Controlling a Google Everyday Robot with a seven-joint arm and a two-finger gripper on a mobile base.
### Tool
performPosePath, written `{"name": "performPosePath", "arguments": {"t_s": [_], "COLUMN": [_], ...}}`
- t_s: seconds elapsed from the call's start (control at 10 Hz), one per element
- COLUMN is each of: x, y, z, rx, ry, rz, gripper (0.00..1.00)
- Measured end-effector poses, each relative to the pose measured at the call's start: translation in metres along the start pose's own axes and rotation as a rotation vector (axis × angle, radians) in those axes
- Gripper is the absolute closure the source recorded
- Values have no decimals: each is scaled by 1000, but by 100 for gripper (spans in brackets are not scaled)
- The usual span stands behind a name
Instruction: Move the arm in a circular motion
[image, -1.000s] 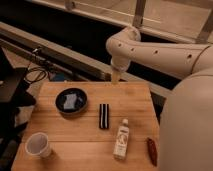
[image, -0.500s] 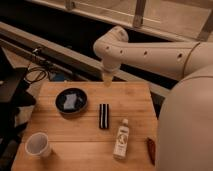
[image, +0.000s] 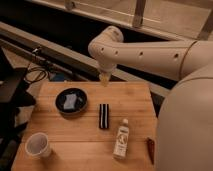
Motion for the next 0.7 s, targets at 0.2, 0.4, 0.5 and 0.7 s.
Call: {"name": "performPosePath", "arguments": {"t_s": [0.2, 0.4, 0.5, 0.7], "x": [-22, -39, -48, -67], "y": [-17, -26, -24, -11], "z": [6, 14, 16, 20], "rx": [82, 101, 89, 25], "ry": [1, -22, -55, -121], "rz": [44, 88, 99, 86], "gripper": [33, 33, 33, 33]}}
